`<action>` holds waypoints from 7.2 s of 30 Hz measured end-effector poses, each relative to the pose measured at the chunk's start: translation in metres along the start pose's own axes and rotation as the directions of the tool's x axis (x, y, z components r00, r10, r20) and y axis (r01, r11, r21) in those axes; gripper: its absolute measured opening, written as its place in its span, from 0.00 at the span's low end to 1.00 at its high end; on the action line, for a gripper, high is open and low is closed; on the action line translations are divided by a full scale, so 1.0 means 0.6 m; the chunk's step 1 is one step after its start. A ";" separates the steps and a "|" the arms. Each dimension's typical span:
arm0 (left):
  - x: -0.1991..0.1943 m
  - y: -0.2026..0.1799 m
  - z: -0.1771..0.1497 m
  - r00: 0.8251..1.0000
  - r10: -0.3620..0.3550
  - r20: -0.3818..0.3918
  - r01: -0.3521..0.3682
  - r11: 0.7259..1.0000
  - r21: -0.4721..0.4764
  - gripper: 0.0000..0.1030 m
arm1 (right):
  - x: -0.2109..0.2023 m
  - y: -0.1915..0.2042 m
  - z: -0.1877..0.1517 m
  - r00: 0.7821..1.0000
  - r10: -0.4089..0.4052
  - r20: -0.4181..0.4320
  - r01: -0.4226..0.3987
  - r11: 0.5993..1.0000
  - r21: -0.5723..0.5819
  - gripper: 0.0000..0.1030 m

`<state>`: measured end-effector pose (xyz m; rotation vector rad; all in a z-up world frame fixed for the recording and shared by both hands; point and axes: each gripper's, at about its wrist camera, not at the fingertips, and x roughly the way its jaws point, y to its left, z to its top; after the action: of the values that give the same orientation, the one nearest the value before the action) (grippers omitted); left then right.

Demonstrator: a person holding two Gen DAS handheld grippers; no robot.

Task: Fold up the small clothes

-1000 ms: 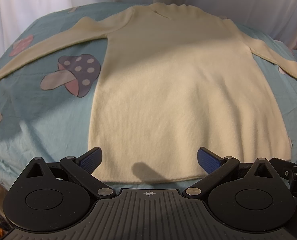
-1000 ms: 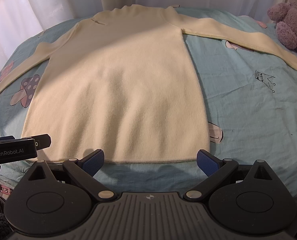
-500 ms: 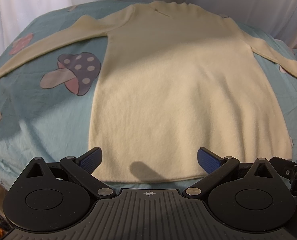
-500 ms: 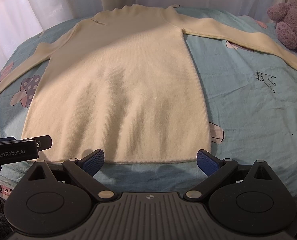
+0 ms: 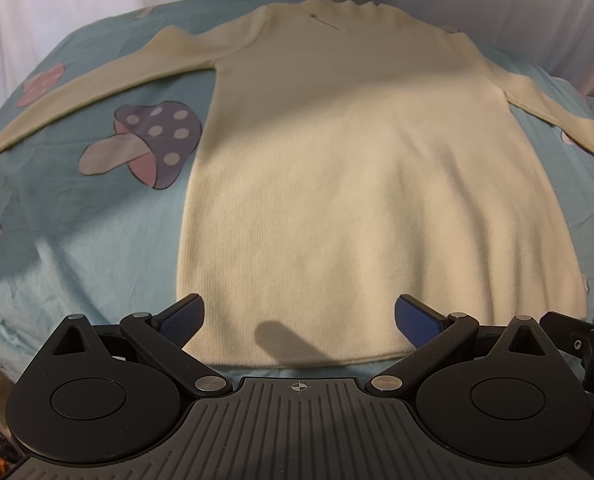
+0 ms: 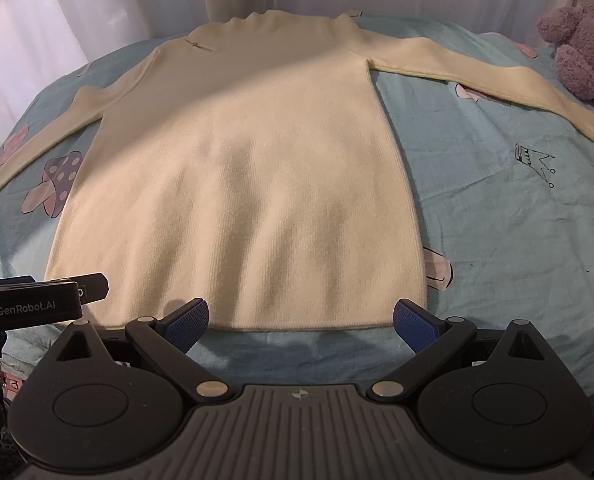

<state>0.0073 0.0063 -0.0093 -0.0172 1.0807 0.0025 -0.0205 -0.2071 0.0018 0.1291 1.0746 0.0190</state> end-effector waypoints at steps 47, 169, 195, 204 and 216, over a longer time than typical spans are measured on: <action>0.049 0.012 0.056 0.999 -0.015 -0.043 0.012 0.997 -0.079 1.00 | 0.014 -0.248 0.082 0.943 0.084 0.323 -0.227 0.870 0.437 0.90; 0.308 0.067 0.477 0.965 -0.066 0.254 0.056 0.997 0.046 0.09 | 0.333 -0.135 0.428 0.940 -0.106 0.324 0.099 0.994 0.037 0.29; 0.300 0.068 0.459 0.974 0.024 0.224 -0.024 1.000 -0.005 0.53 | 0.353 -0.043 0.406 0.917 -0.044 0.396 0.130 0.973 -0.193 0.22; 0.305 0.090 0.456 0.978 0.044 0.202 -0.025 0.995 -0.092 0.82 | 0.357 -0.031 0.397 0.896 -0.077 0.437 0.182 0.962 -0.203 0.25; 0.119 0.387 0.272 0.938 0.215 0.272 0.040 0.713 -0.700 0.84 | 0.241 -0.092 0.299 0.901 0.146 0.409 -0.162 0.987 0.003 0.52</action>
<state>0.1824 0.2406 0.0016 -0.6382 0.6761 0.4969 0.2034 -0.2676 -0.0472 0.2409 0.6433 0.1105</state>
